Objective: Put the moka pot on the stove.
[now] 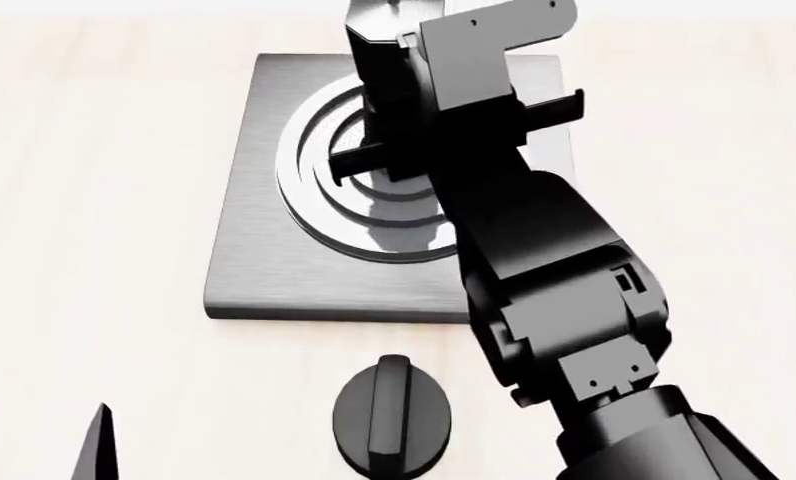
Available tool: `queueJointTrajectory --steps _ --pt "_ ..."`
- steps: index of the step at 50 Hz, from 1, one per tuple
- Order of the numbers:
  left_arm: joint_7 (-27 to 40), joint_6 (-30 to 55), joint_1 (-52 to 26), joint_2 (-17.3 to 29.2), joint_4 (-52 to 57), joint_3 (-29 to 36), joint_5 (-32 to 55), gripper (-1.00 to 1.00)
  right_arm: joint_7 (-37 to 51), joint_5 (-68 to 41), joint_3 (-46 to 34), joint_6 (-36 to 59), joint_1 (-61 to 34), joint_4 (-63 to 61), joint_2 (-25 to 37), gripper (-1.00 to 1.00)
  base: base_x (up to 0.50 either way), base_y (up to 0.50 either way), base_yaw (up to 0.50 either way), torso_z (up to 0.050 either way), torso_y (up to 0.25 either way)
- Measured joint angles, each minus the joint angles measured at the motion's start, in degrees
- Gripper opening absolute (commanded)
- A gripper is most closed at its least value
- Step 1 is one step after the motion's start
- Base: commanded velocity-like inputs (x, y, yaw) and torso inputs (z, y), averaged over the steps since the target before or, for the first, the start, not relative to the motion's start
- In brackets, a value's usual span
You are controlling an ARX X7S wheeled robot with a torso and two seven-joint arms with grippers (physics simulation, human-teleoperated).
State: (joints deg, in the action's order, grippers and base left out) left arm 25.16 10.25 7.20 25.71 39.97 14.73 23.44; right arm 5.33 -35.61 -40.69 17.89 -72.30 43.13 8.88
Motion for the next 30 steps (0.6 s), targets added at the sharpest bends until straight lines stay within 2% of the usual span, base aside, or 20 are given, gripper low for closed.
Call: queueJointTrajectory --steps 17,18,30 --pt "0.3 0.1 -0.2 0.2 -0.1 0.1 0.1 1.0 -0.6 1.0 0.8 -3.0 0.6 2.0 -0.8 -1.0 0.0 0.0 0.0 0.0 0.0" --pt "0.3 0.1 -0.2 0.2 -0.1 0.1 0.2 1.0 -0.6 1.0 0.9 -3.1 0.6 2.1 -0.9 1.0 0.0 0.0 0.0 0.0 0.0" --pt "0.5 0.0 -0.1 0.4 0.1 0.1 0.5 1.0 -0.3 0.7 0.4 -2.3 1.9 1.8 -0.5 1.0 0.0 0.0 0.0 0.0 0.0"
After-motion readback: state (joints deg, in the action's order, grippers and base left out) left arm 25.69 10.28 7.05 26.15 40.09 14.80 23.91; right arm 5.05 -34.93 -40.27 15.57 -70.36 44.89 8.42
